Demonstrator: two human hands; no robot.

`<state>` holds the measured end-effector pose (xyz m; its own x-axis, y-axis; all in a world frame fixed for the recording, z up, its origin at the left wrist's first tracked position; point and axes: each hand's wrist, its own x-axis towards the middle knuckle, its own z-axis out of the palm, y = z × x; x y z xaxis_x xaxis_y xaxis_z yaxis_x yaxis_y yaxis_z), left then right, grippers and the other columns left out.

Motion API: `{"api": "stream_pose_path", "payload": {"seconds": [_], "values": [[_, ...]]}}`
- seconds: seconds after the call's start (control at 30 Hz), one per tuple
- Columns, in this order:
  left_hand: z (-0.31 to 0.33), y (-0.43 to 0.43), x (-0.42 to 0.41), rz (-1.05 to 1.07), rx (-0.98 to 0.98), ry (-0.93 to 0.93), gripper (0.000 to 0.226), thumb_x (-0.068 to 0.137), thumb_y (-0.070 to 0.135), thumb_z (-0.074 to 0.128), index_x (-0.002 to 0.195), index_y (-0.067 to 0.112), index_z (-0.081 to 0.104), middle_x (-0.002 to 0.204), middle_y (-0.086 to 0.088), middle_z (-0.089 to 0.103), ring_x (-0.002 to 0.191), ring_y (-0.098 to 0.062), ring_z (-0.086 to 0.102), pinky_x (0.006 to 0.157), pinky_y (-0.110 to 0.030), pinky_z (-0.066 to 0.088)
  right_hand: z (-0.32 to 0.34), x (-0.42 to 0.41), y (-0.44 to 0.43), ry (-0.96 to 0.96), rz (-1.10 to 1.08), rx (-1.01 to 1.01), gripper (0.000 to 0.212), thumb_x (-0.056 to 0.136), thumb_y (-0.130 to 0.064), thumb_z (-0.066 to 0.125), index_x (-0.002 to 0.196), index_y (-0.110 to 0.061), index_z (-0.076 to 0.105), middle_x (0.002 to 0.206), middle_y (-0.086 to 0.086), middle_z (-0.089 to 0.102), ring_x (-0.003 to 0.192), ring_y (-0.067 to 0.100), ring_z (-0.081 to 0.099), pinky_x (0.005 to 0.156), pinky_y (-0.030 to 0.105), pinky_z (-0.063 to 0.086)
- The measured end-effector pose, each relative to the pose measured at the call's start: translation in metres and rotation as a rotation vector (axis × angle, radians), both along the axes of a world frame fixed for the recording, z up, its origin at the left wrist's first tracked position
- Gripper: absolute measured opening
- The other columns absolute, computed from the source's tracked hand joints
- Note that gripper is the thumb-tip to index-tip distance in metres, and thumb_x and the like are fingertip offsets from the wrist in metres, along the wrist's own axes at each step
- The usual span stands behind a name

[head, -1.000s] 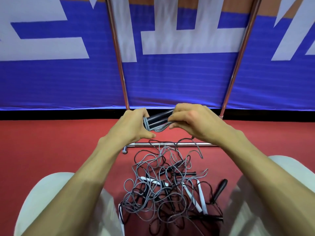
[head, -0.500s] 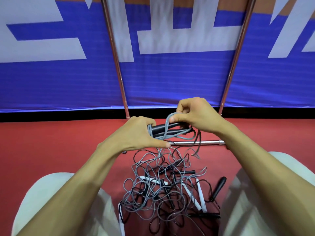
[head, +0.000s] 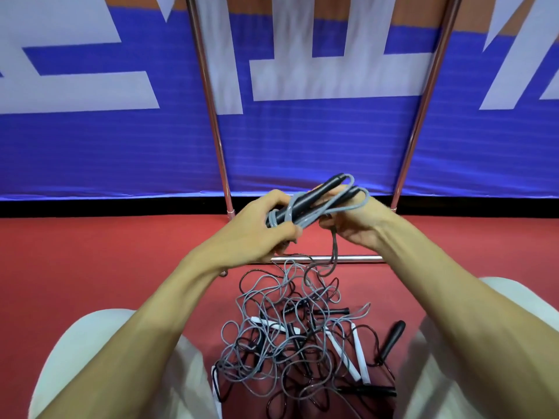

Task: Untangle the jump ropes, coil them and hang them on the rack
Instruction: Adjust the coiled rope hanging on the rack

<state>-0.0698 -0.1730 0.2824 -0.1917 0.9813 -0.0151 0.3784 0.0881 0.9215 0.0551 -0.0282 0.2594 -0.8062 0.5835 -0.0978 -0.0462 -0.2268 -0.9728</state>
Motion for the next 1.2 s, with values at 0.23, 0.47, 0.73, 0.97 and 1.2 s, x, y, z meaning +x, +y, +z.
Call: {"api": "stream_pose_path", "payload": {"seconds": [0.23, 0.47, 0.73, 0.97, 1.2], "values": [[-0.001, 0.003, -0.010, 0.104, 0.149, -0.011, 0.061, 0.094, 0.004, 0.049, 0.136, 0.047, 0.041, 0.062, -0.004, 0.055, 0.042, -0.019, 0.034, 0.041, -0.021, 0.031, -0.004, -0.010, -0.026, -0.297, 0.022, 0.585, 0.034, 0.098, -0.027, 0.048, 0.076, -0.009, 0.066, 0.059, 0.007, 0.061, 0.049, 0.017, 0.058, 0.052, 0.027, 0.052], [-0.007, 0.006, -0.026, 0.269, 0.140, 0.177, 0.022, 0.089, 0.017, 0.062, 0.088, 0.020, 0.039, 0.060, -0.004, 0.052, 0.041, -0.020, 0.041, 0.044, -0.026, 0.035, -0.013, -0.007, -0.021, -0.733, 0.216, 1.110, 0.027, 0.090, -0.030, 0.061, 0.067, -0.017, 0.062, 0.063, 0.002, 0.066, 0.060, 0.014, 0.061, 0.064, 0.028, 0.050], [-0.021, 0.009, -0.042, 0.269, -0.029, 0.571, 0.031, 0.089, 0.028, 0.065, 0.101, 0.014, 0.040, 0.071, -0.005, 0.056, 0.061, -0.023, 0.049, 0.057, -0.031, 0.038, 0.002, 0.008, -0.021, -0.943, 0.385, 1.075, 0.018, 0.089, -0.020, 0.060, 0.072, -0.016, 0.062, 0.065, -0.001, 0.070, 0.043, 0.007, 0.057, 0.056, 0.021, 0.051], [-0.034, 0.015, -0.050, 0.211, -0.170, 0.825, 0.066, 0.072, 0.057, 0.076, 0.126, 0.023, 0.059, 0.110, -0.007, 0.067, 0.104, -0.030, 0.061, 0.083, -0.037, 0.050, 0.013, 0.021, -0.019, -0.609, 0.353, 1.320, 0.019, 0.099, -0.017, 0.046, 0.084, -0.013, 0.057, 0.062, -0.005, 0.054, 0.059, 0.015, 0.054, 0.066, 0.031, 0.044], [-0.029, 0.017, -0.024, -0.022, -0.194, 0.712, 0.027, 0.075, 0.021, 0.077, 0.090, 0.024, 0.054, 0.068, 0.004, 0.058, 0.064, -0.018, 0.053, 0.055, -0.020, 0.039, 0.017, 0.025, -0.002, -0.297, 0.008, 1.331, 0.017, 0.084, -0.038, 0.063, 0.086, -0.022, 0.067, 0.076, -0.008, 0.065, 0.070, 0.014, 0.057, 0.065, 0.040, 0.049]]}}
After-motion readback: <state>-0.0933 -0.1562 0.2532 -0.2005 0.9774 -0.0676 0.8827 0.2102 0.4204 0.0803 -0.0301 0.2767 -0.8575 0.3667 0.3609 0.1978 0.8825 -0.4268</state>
